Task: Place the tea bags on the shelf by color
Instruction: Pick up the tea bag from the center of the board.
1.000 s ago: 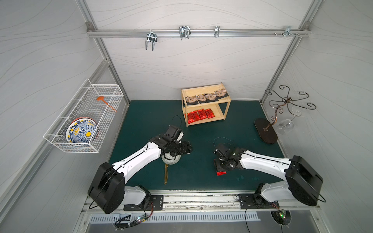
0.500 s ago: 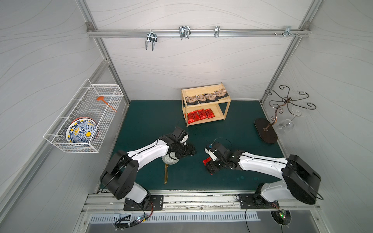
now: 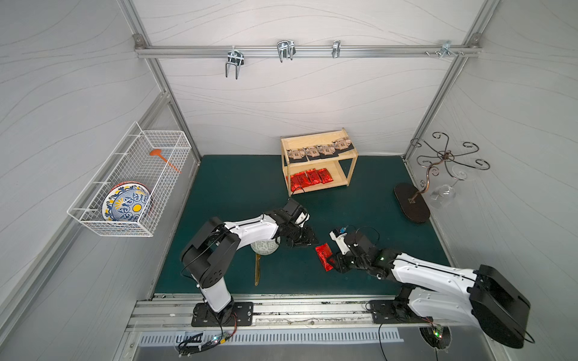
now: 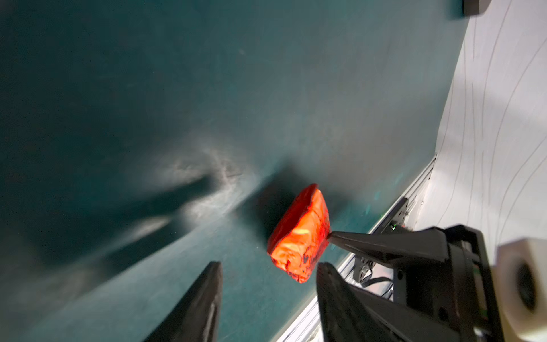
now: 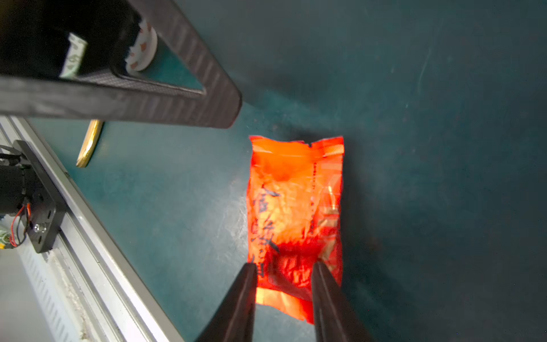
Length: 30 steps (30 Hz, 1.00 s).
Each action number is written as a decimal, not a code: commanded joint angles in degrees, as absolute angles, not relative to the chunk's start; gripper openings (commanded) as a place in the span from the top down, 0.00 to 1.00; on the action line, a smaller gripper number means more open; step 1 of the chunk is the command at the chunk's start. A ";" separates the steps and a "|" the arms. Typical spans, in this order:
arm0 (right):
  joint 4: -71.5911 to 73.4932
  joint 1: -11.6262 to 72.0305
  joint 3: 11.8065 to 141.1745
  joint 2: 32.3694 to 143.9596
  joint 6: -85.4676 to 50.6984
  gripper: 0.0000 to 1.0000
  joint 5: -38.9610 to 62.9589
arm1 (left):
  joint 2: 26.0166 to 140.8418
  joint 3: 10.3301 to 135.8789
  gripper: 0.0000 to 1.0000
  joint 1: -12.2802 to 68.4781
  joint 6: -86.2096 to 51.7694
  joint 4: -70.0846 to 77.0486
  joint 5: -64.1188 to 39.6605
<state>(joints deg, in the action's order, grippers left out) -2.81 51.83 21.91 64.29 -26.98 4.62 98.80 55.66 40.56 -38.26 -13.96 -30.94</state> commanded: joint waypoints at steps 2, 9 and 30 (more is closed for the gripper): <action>0.66 51.60 19.80 64.13 -29.60 0.67 5.15 | 101.18 57.94 0.48 42.19 -37.54 -11.18 -33.16; 0.62 50.57 19.25 63.65 -29.27 0.67 4.89 | 100.61 56.74 0.57 42.78 -36.31 -10.81 -34.10; 1.76 47.35 18.20 64.50 -28.58 0.68 7.69 | 104.26 58.29 0.71 43.57 -35.90 -11.66 -34.66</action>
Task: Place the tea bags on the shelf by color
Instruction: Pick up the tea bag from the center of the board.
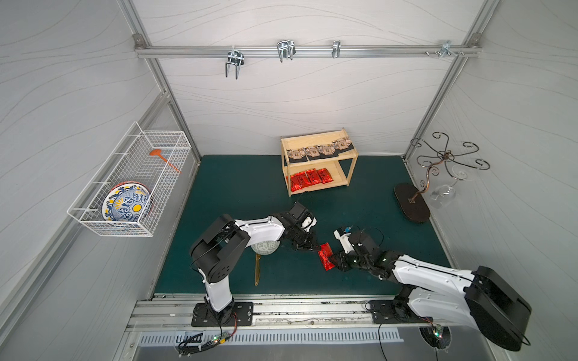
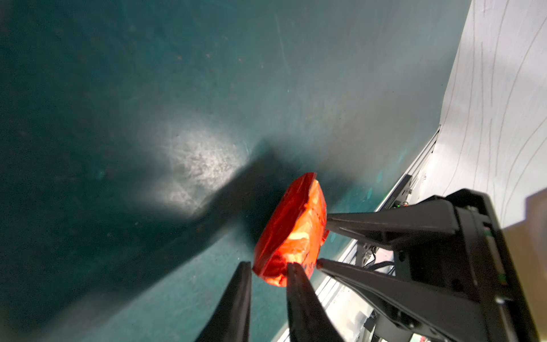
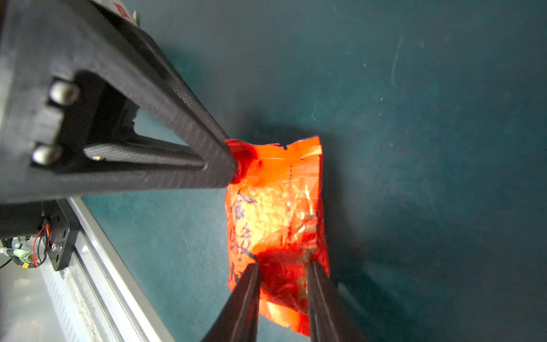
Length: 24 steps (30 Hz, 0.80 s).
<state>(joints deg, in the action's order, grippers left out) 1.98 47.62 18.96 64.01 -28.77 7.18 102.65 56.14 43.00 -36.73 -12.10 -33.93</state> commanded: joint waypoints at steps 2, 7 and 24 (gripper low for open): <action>1.85 47.33 18.19 64.68 -28.61 0.68 7.73 | 104.57 58.73 0.71 43.76 -35.77 -11.96 -34.63; 1.51 47.26 17.93 64.03 -28.47 0.68 7.72 | 104.89 58.97 0.87 43.78 -35.86 -12.11 -34.12; -8.58 43.46 22.24 46.69 -48.15 0.37 -0.12 | 94.64 52.57 1.00 37.93 -49.87 -0.65 -30.94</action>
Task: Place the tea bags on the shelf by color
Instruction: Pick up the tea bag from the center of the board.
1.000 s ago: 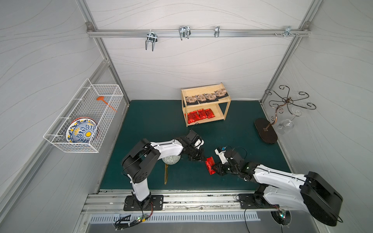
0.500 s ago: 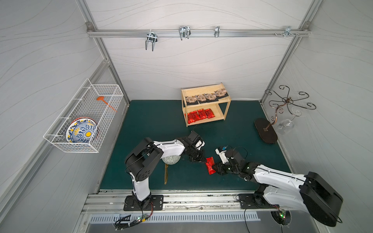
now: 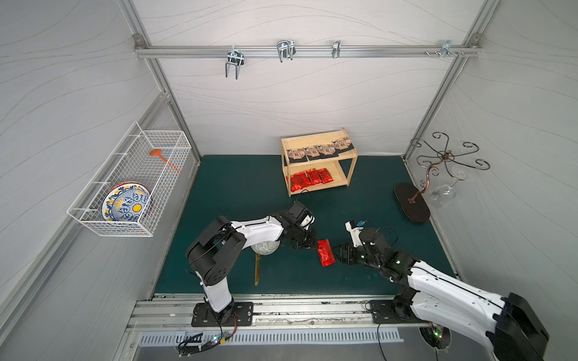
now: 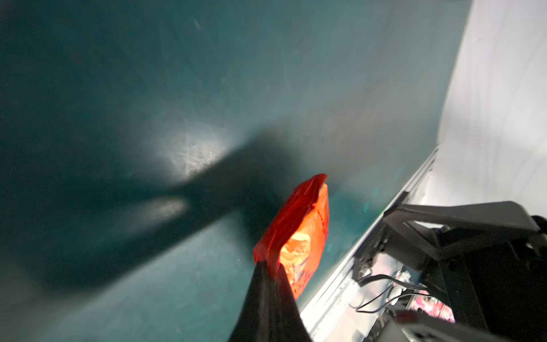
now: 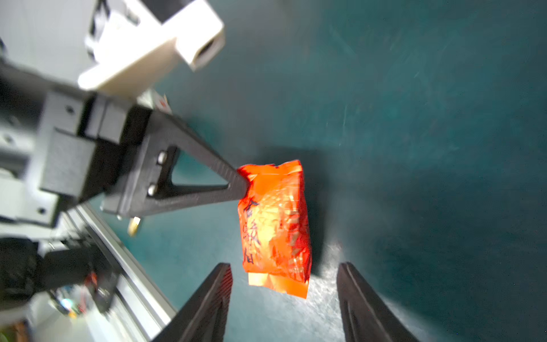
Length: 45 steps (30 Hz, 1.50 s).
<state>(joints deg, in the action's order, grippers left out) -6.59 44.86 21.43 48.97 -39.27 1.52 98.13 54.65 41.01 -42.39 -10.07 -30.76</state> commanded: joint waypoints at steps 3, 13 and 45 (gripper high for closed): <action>-4.17 40.14 21.56 45.44 -53.74 0.35 4.81 | 93.35 50.87 1.00 35.53 -56.26 7.69 -33.99; 15.10 31.73 20.74 52.54 -64.08 0.41 19.66 | 90.23 49.93 1.00 34.63 -63.11 16.87 -36.15; 30.30 16.00 28.44 74.09 -57.31 1.00 23.46 | 79.98 53.23 0.23 30.30 -46.49 -6.70 -33.85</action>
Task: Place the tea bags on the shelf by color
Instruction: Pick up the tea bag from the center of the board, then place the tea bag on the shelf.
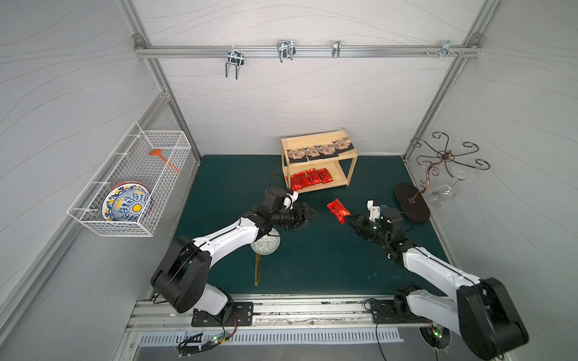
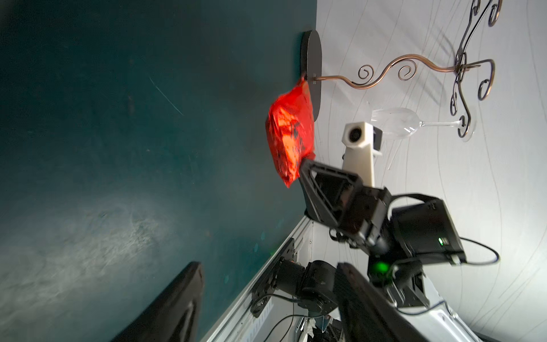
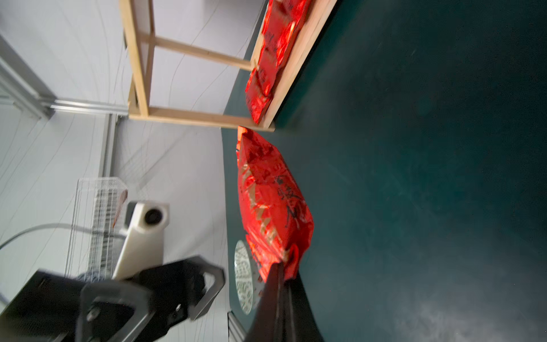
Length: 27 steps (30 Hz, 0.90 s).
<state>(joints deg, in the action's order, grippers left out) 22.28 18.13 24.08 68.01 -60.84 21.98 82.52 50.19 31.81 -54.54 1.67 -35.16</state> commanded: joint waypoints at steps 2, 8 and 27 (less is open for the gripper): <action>34.65 14.68 32.17 81.16 -57.57 1.00 23.76 | 79.21 53.43 0.23 29.55 -43.78 -10.23 -33.65; 40.99 13.79 46.05 98.80 -57.47 1.00 22.37 | 78.57 52.72 0.23 27.11 -39.59 -15.01 -34.86; 35.24 14.56 65.94 116.30 -52.59 1.00 10.71 | 77.96 51.59 0.23 25.75 -38.75 -14.98 -36.91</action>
